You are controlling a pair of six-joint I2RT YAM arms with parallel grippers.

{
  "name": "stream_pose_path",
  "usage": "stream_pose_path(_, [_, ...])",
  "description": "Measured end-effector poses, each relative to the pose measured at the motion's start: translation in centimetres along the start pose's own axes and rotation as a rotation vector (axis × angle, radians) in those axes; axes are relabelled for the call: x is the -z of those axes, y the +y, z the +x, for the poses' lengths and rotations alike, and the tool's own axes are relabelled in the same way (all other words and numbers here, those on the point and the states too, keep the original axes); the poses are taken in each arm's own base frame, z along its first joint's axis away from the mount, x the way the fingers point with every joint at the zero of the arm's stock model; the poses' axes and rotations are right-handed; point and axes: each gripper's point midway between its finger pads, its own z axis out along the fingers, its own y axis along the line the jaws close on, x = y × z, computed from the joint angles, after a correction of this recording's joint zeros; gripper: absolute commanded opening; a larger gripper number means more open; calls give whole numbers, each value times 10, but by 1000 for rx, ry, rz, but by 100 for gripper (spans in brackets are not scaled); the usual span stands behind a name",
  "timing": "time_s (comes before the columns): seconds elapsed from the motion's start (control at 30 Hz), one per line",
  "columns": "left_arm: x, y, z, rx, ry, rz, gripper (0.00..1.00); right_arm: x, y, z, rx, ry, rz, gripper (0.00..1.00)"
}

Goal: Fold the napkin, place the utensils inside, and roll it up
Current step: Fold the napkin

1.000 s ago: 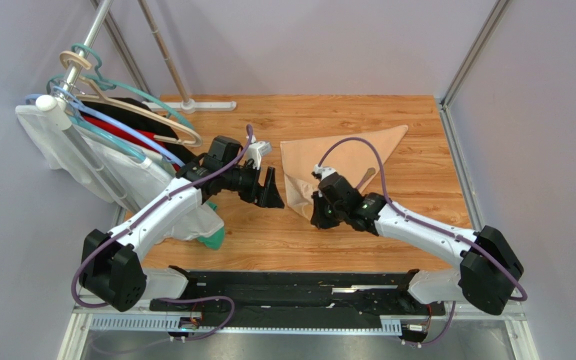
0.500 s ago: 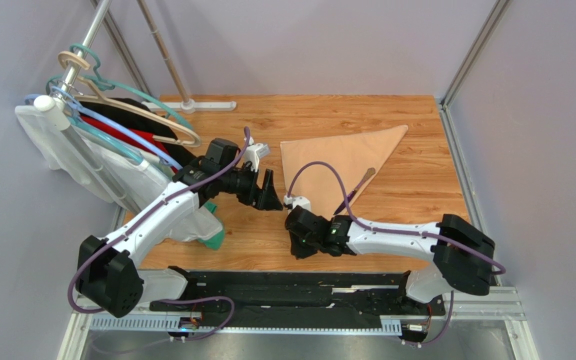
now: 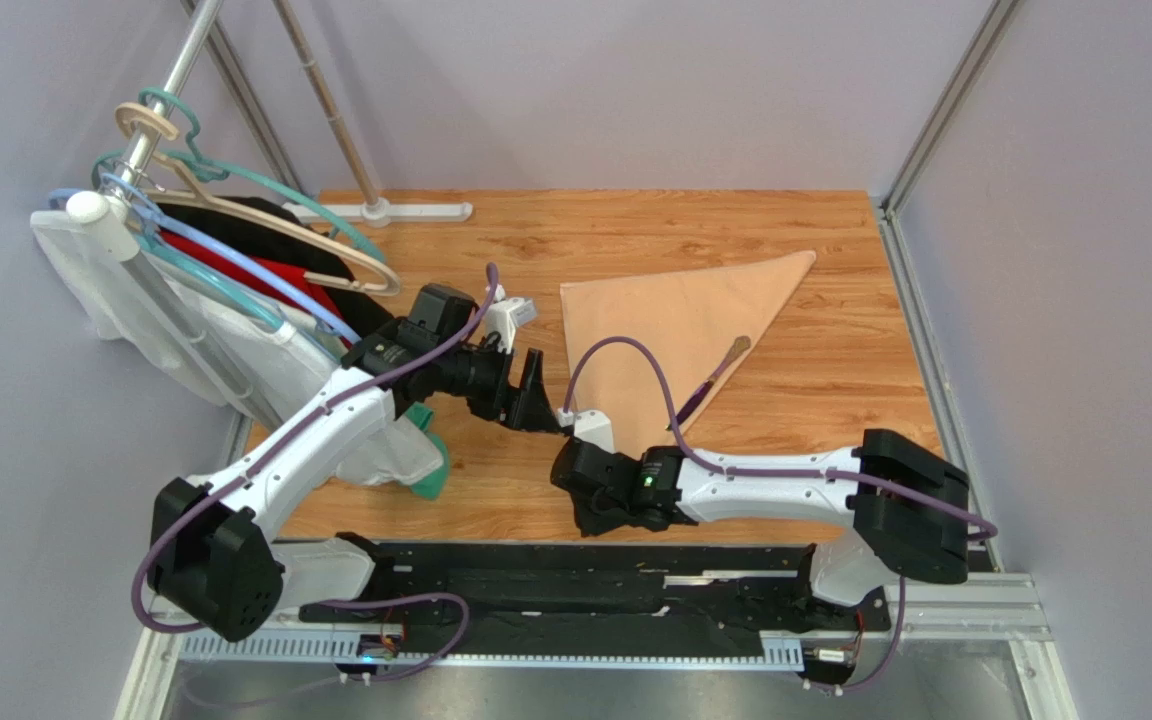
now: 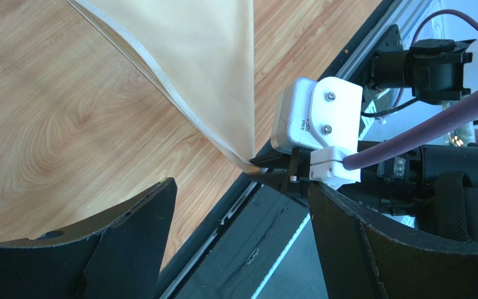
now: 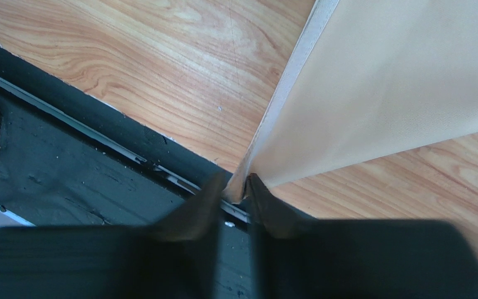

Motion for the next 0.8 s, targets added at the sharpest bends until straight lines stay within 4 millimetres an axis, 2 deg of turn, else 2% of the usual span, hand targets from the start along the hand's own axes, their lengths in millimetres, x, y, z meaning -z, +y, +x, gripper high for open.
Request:
stream_pose_path(0.07, [0,0,1,1,3,0,87,2,0,2,3,7,4,47])
stream_pose_path(0.27, [0,-4,2,5,9,22,87,16,-6,5,47,9,13,47])
stream_pose_path(0.47, [1,-9,4,6,17,44,87,19,-20,11,227,14,10,49])
stream_pose_path(0.63, [-2,1,-4,-6,-13,-1,87,17,1,19,455,10,-91,50])
stream_pose_path(0.8, [-3,5,-6,-10,-23,-26,87,12,15,20,583,-10,-154,50])
